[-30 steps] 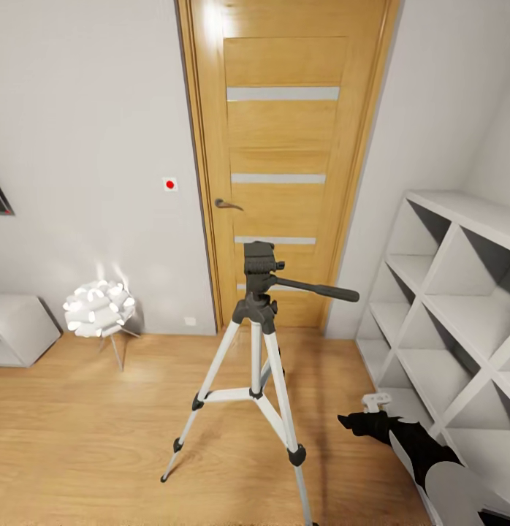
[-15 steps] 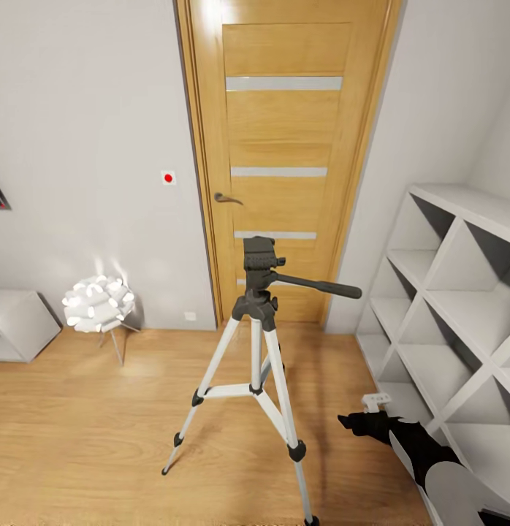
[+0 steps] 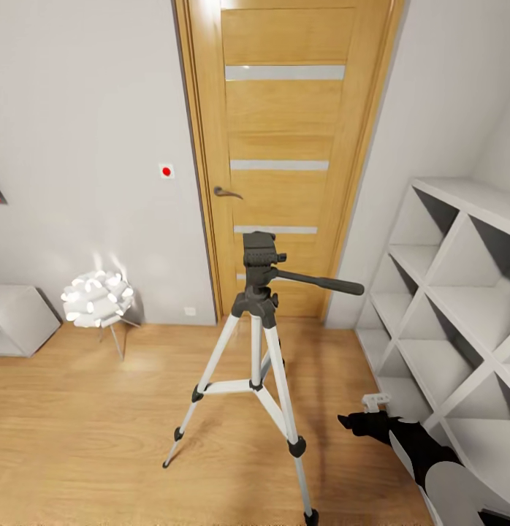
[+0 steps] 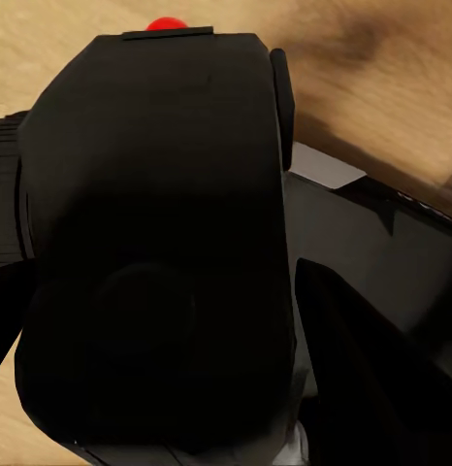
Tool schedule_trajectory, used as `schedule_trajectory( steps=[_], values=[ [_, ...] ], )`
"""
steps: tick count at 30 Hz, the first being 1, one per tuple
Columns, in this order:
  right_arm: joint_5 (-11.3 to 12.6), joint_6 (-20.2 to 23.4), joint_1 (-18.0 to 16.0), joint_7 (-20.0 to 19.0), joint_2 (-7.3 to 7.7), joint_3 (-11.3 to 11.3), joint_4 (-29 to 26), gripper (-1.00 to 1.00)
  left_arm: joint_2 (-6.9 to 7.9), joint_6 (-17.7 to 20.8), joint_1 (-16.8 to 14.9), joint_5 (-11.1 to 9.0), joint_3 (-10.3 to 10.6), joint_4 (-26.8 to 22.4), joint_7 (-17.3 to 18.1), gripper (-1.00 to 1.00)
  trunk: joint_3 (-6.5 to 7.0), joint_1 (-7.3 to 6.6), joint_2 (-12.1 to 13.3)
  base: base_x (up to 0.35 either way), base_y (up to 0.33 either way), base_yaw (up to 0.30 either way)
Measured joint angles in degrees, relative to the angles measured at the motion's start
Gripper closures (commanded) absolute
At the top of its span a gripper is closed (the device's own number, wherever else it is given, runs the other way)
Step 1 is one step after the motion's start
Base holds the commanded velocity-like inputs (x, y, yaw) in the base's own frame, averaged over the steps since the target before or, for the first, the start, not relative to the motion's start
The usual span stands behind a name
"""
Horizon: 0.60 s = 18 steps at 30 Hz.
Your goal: Attach the digital camera to the camera tripod in the bedroom.
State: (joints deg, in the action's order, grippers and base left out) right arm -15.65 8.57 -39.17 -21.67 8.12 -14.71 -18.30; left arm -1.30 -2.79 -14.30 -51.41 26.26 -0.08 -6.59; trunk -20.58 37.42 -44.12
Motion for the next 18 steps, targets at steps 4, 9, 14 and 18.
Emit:
schedule_trajectory(
  steps=[4,9,14,18],
  values=[
    [0.00,0.00,0.00,0.03,0.00,0.00,0.07,-1.00,0.00,0.00,0.00,0.00,-0.02,0.00,0.00,1.00,-0.37,0.00,0.00,0.000,0.000,0.000],
    [0.07,-0.06,0.00,-0.12,0.00,0.00,0.06,-1.00,0.00,0.00,0.00,0.00,0.03,0.00,0.00,1.00,-0.83,0.00,0.00,0.000,0.000,0.000],
    [0.09,0.00,0.00,-0.18,0.00,-0.04,0.05,-1.00,0.00,0.00,0.00,0.08,0.04,-0.02,0.03,1.00,-1.30,0.00,0.00,0.000,0.000,0.000],
    [0.09,0.01,0.00,-0.18,0.00,-0.08,0.01,-1.00,0.00,0.00,0.00,0.08,0.05,-0.04,0.04,1.00,-1.67,0.00,0.00,0.000,0.000,0.000]
  ],
)
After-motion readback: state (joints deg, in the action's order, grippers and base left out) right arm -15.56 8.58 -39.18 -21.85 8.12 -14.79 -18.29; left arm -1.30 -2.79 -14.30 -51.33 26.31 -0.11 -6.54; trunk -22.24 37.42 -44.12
